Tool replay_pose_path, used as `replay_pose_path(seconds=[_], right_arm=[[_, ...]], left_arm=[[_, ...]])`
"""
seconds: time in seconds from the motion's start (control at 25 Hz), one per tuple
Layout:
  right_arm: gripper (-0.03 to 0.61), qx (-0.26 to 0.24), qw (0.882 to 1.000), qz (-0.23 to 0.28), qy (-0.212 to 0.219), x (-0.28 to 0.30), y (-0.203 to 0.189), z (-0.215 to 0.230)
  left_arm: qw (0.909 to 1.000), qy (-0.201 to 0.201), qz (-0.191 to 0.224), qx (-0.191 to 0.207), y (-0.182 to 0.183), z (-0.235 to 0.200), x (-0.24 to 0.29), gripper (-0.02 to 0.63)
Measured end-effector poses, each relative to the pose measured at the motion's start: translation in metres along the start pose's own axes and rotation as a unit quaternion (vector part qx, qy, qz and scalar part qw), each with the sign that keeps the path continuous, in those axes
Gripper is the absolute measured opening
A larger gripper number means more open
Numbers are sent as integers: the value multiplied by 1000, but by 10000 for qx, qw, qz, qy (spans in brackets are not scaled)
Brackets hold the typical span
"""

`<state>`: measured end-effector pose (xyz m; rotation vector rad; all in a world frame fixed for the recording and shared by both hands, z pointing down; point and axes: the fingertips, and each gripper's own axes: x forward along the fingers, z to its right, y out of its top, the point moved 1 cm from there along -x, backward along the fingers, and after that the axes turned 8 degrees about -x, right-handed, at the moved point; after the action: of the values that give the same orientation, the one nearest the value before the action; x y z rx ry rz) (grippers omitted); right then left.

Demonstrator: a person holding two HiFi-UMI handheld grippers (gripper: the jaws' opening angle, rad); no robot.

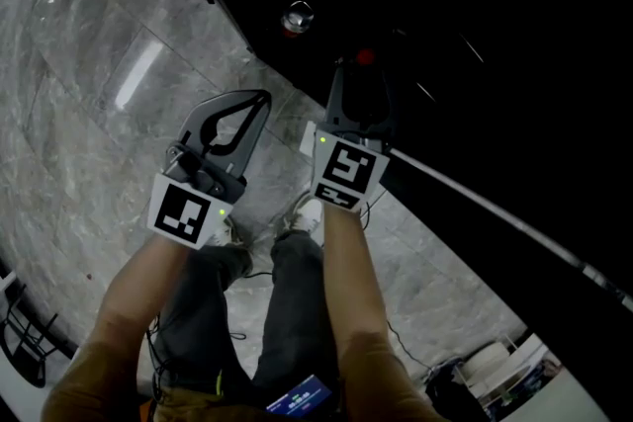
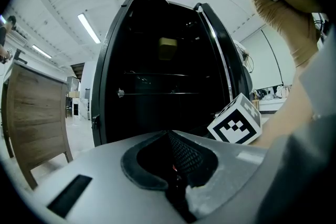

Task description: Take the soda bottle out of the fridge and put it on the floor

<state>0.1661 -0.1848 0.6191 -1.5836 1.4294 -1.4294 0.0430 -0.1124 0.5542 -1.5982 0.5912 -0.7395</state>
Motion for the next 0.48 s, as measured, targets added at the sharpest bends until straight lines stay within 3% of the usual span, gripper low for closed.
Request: replay_pose_path(seconds=[0.28, 0.48], right_arm=[[252, 77, 9999, -148, -14, 22, -29, 2], [269, 37, 9999, -129, 66, 36, -46, -6]], left_arm=[[9999, -82, -41, 98, -25, -4, 11, 0], [9999, 61, 104, -42, -39, -18, 20, 0]])
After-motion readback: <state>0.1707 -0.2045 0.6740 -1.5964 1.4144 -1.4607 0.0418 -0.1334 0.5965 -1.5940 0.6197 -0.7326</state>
